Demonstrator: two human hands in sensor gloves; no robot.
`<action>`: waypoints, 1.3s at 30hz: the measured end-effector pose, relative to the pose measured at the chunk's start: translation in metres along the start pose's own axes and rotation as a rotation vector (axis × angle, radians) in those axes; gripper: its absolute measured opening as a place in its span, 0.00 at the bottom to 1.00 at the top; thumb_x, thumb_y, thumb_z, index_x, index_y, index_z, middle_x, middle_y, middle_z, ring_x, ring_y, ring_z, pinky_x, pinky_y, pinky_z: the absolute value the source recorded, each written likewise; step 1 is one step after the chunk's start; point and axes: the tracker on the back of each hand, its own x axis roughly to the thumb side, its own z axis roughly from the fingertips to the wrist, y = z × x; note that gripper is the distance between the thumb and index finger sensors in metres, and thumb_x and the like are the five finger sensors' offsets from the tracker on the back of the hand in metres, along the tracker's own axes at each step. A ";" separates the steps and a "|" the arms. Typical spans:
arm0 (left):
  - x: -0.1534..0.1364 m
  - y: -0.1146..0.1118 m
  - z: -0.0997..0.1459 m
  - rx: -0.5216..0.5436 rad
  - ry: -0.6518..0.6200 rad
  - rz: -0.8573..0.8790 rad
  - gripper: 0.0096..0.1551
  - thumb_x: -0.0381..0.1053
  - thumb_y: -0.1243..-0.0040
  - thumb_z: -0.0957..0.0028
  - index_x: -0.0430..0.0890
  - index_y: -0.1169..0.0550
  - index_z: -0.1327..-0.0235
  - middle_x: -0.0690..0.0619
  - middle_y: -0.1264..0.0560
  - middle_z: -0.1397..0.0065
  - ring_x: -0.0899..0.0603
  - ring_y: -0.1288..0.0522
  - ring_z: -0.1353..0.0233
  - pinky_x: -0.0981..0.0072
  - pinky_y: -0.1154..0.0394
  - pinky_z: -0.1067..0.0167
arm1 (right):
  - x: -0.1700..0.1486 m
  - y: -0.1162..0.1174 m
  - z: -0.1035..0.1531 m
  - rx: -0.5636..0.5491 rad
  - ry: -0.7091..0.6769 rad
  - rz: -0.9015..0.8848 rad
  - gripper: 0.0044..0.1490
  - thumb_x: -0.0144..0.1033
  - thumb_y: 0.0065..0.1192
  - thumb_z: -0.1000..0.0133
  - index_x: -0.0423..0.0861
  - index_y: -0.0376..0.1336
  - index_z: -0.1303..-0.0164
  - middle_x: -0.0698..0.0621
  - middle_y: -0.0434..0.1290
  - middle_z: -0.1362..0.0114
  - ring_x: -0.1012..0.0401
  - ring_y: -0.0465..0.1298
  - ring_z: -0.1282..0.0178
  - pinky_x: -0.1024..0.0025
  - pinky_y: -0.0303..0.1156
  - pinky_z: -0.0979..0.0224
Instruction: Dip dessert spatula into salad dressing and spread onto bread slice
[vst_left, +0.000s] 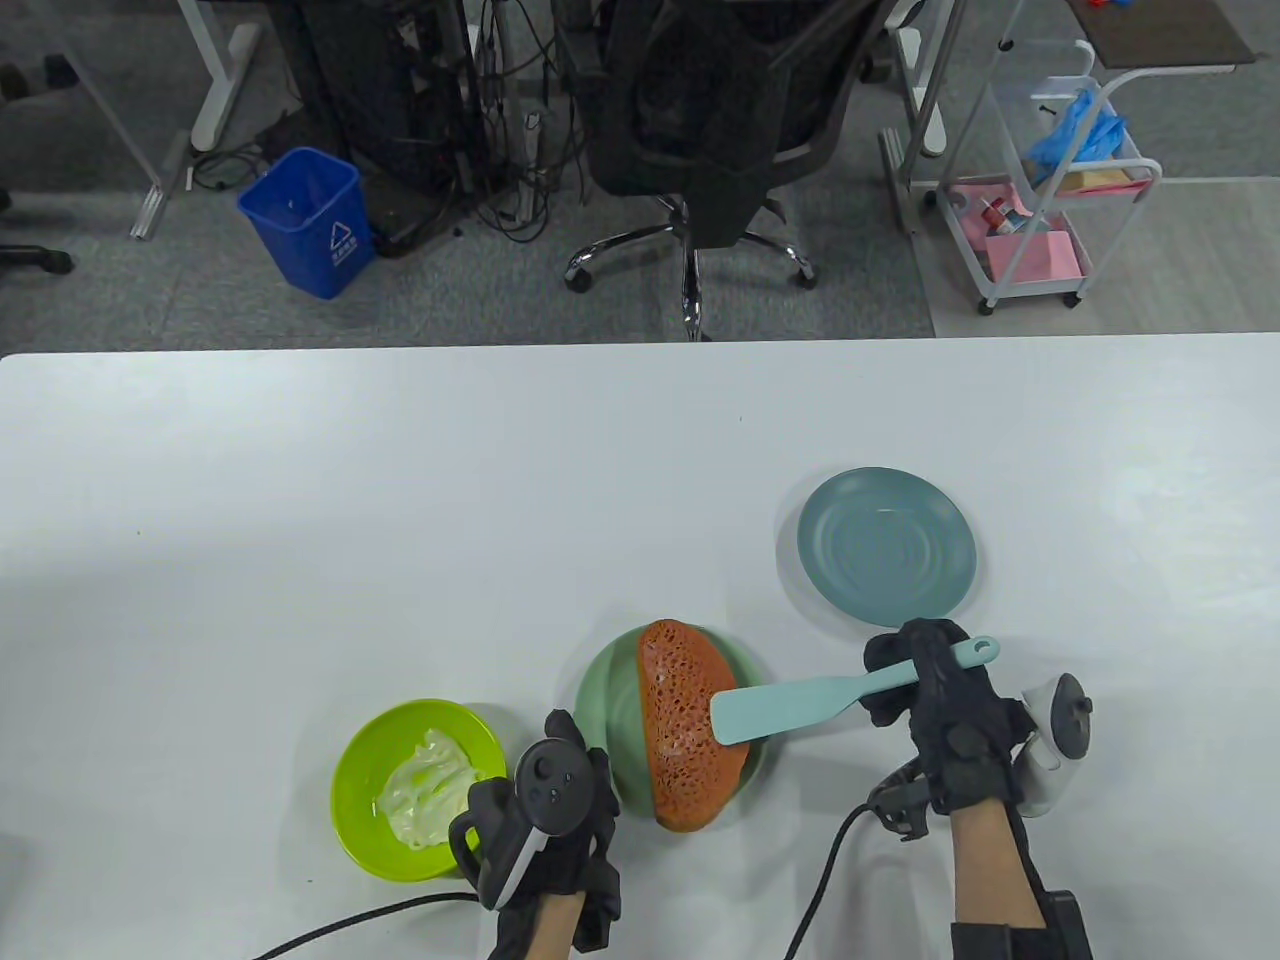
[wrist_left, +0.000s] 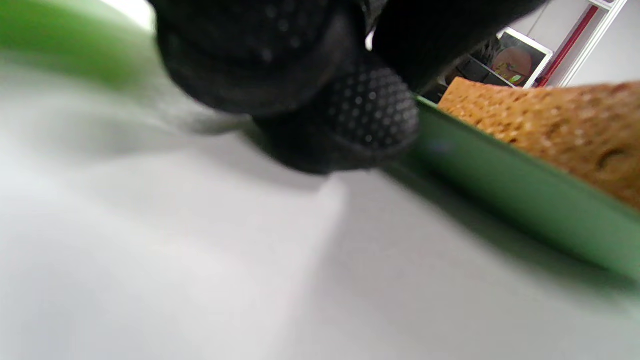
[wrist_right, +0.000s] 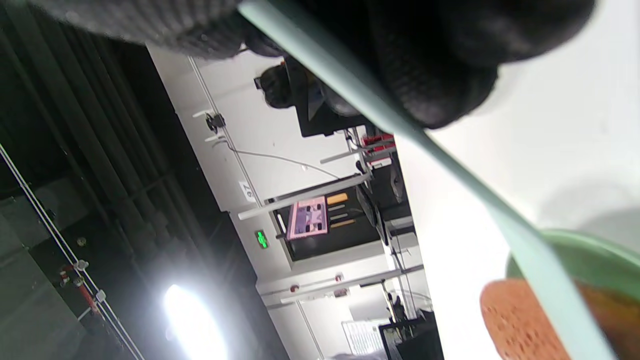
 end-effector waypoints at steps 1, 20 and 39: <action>0.000 0.000 0.000 0.001 0.000 0.000 0.34 0.49 0.38 0.34 0.29 0.29 0.24 0.47 0.15 0.52 0.53 0.10 0.67 0.73 0.11 0.71 | 0.000 -0.002 0.000 -0.009 0.000 -0.001 0.20 0.47 0.57 0.32 0.46 0.61 0.38 0.37 0.70 0.37 0.39 0.78 0.53 0.51 0.75 0.55; -0.001 0.001 0.001 0.001 -0.002 0.009 0.35 0.50 0.38 0.34 0.29 0.30 0.24 0.47 0.15 0.52 0.53 0.10 0.66 0.73 0.11 0.70 | 0.001 0.038 0.000 0.123 -0.053 -0.006 0.22 0.49 0.58 0.33 0.46 0.62 0.39 0.37 0.72 0.39 0.42 0.83 0.56 0.56 0.83 0.60; -0.002 0.001 0.001 -0.010 0.001 0.024 0.35 0.50 0.38 0.34 0.29 0.30 0.24 0.47 0.15 0.51 0.52 0.10 0.66 0.72 0.11 0.70 | -0.003 0.057 0.003 0.161 -0.015 0.106 0.21 0.46 0.58 0.33 0.44 0.61 0.39 0.35 0.71 0.40 0.39 0.83 0.57 0.54 0.82 0.61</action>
